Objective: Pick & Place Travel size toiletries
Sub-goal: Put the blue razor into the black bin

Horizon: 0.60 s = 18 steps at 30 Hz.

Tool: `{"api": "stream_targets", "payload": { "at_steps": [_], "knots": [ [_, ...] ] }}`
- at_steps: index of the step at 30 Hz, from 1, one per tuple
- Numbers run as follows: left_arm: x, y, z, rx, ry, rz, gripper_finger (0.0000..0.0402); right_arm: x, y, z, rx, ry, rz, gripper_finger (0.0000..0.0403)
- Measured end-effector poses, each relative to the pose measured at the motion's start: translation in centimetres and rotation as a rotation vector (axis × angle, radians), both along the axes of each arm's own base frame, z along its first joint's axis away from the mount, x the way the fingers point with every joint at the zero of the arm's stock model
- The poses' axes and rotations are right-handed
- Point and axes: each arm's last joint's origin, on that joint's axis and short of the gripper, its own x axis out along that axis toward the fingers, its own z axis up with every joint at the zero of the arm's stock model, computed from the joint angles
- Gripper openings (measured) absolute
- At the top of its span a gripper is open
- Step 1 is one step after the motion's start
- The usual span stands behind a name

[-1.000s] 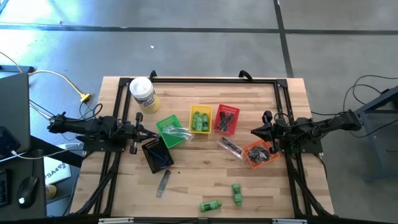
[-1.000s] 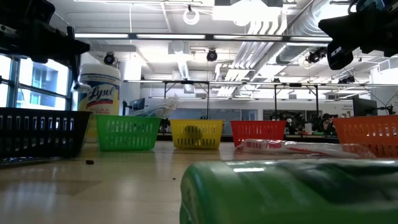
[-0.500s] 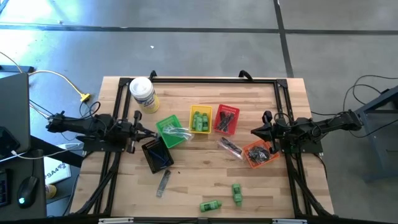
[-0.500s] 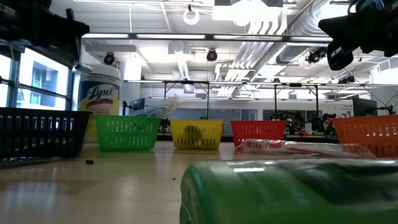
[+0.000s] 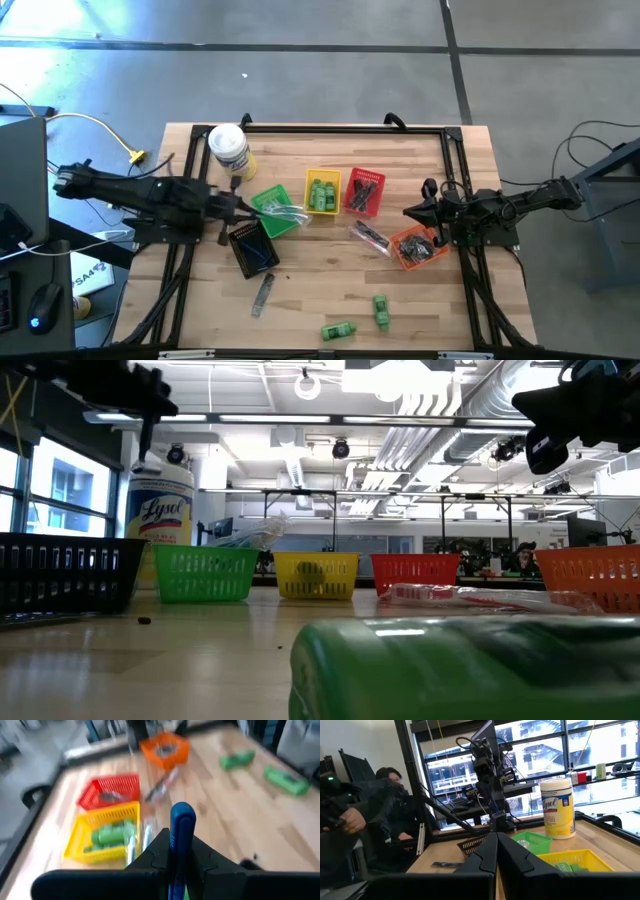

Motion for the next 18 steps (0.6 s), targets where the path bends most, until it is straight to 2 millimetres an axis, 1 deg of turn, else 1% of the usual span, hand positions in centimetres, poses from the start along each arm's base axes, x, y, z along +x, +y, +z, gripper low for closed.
{"api": "stream_targets", "payload": {
  "at_steps": [5, 9, 14, 18],
  "knots": [
    [3.0, -0.7, 0.8, 0.045, 0.247, -0.011, 0.0020, 0.0, 0.0, 0.0, 0.025, 0.001, 0.004, 0.0002],
    [5.0, -2.3, 0.9, 0.118, 0.418, -0.077, 0.0020, 0.0, 0.0, 0.0, 0.031, 0.001, 0.005, 0.0002],
    [6.8, -5.3, 1.0, 0.209, 0.516, -0.197, 0.0020, 0.0, 0.0, 0.0, 0.031, 0.001, 0.005, 0.0002],
    [7.5, -7.2, 0.4, 0.314, 0.567, -0.231, 0.0020, 0.0, 0.0, 0.0, 0.031, 0.001, 0.005, 0.0002]
  ]
}}
